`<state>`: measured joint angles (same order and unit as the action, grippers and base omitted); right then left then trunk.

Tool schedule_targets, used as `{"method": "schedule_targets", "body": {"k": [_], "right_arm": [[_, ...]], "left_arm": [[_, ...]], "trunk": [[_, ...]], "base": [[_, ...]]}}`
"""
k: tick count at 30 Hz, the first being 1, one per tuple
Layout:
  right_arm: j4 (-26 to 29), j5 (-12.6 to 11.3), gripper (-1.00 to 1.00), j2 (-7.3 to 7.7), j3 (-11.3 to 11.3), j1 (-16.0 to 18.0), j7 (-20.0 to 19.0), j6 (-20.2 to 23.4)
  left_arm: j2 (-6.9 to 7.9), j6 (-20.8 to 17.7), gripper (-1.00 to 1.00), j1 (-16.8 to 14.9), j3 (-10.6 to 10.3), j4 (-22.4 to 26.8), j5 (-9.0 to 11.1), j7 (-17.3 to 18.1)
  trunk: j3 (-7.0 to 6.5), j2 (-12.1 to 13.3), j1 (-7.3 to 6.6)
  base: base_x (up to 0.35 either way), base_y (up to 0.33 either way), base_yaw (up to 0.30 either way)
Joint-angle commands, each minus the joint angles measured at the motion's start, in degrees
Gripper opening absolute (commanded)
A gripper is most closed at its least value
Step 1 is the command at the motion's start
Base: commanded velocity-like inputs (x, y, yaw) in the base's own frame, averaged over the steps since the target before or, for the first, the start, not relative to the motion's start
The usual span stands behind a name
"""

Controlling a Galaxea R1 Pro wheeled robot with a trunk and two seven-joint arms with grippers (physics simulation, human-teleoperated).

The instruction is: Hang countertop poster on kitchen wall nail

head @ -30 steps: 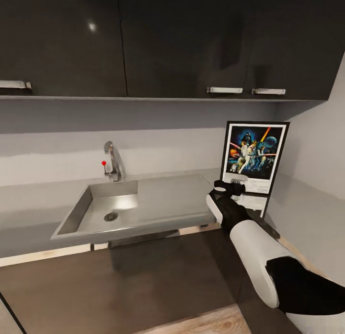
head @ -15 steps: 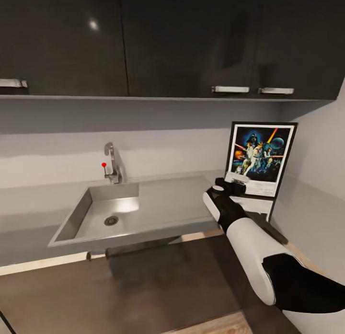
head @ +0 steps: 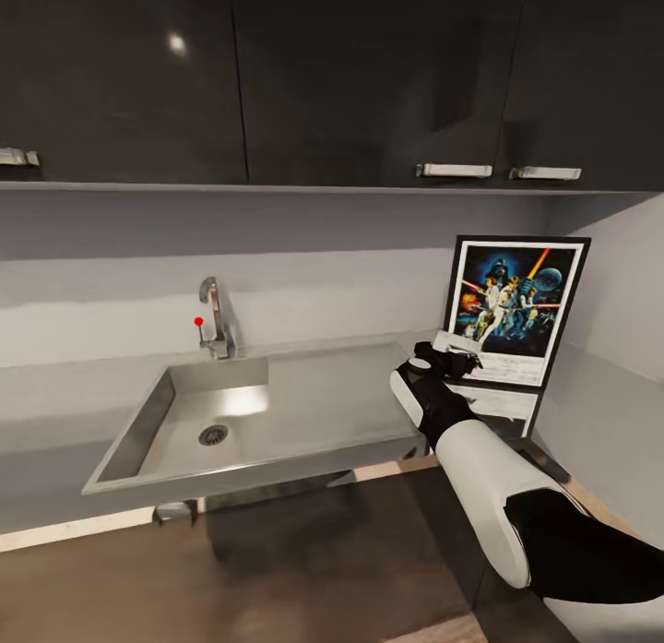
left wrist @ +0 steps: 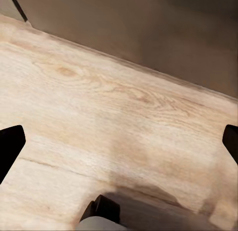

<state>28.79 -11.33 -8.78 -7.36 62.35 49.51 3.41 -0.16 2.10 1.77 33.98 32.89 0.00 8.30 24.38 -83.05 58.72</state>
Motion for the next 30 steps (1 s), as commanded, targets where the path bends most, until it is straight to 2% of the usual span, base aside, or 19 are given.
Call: {"method": "schedule_targets", "body": {"k": [1, 4, 15, 30], "right_arm": [[0.03, -0.41, 1.00, 0.04, -0.44, 0.03, 0.41, 0.34], [-0.07, -0.39, 1.00, 0.07, -0.41, 0.00, 0.41, 0.30], [-0.13, -0.37, 1.00, 0.08, -0.38, -0.02, 0.42, 0.22], [-0.07, -0.36, 1.00, 0.08, -0.45, 0.05, 1.21, 0.03]], "left_arm": [[-0.04, 0.08, 1.00, -0.02, 0.48, -0.07, 0.00, 0.40], [-0.04, 0.09, 1.00, -0.02, 1.12, -0.73, 0.00, 0.40], [-0.01, 0.16, 1.00, -0.02, 1.43, -2.20, 0.00, 0.40], [-0.01, 0.18, 1.00, -0.02, 1.43, -2.22, 0.00, 0.40]], "trunk": [[0.05, -0.03, 0.01], [0.05, -0.03, 0.01], [0.05, -0.03, 0.01], [0.05, -0.03, 0.01]], "base": [[0.045, 0.007, 0.000], [0.154, 0.003, 0.000], [0.171, 0.001, 0.000], [0.042, 0.000, 0.000]]}}
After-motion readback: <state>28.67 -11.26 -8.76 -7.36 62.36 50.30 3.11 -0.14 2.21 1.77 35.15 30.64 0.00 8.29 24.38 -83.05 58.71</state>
